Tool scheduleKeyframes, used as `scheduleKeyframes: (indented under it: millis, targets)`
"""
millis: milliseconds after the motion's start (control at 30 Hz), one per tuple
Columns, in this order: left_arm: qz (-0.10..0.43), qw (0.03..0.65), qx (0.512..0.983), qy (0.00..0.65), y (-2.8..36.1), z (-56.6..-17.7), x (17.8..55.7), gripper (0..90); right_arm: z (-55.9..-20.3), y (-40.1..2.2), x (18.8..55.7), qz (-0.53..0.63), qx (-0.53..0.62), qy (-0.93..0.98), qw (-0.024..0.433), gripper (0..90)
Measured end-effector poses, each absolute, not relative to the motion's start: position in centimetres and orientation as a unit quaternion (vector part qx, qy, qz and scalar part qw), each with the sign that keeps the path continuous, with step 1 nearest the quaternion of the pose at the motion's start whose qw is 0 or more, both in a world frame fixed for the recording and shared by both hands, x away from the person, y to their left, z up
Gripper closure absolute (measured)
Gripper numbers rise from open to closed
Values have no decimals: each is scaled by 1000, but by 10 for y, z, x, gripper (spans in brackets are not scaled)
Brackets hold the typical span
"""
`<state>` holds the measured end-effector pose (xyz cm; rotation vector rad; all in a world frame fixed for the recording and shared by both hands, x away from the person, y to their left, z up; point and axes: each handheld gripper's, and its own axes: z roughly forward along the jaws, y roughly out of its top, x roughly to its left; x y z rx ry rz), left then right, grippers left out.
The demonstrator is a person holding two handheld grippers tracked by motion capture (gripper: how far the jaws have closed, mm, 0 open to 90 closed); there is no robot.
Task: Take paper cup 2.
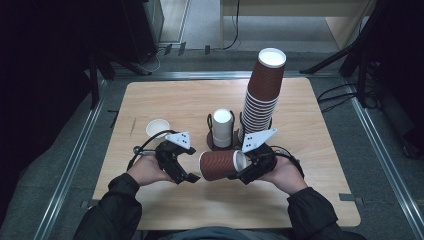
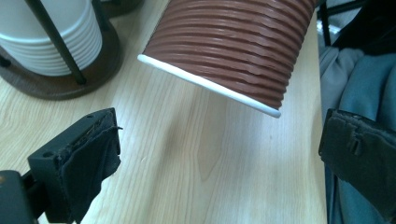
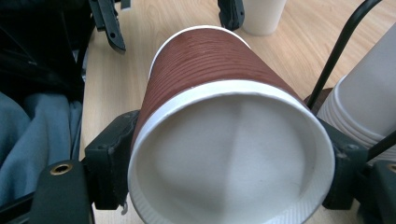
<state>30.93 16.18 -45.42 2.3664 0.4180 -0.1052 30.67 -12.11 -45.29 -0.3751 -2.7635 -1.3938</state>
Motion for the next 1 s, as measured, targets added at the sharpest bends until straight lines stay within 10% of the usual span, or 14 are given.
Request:
scheduleKeyframes:
  millis: [1000]
  targets:
    - [-75,434,887,138,141,-458,311,24,-447,-115,304,-541,-125,-829,59,218]
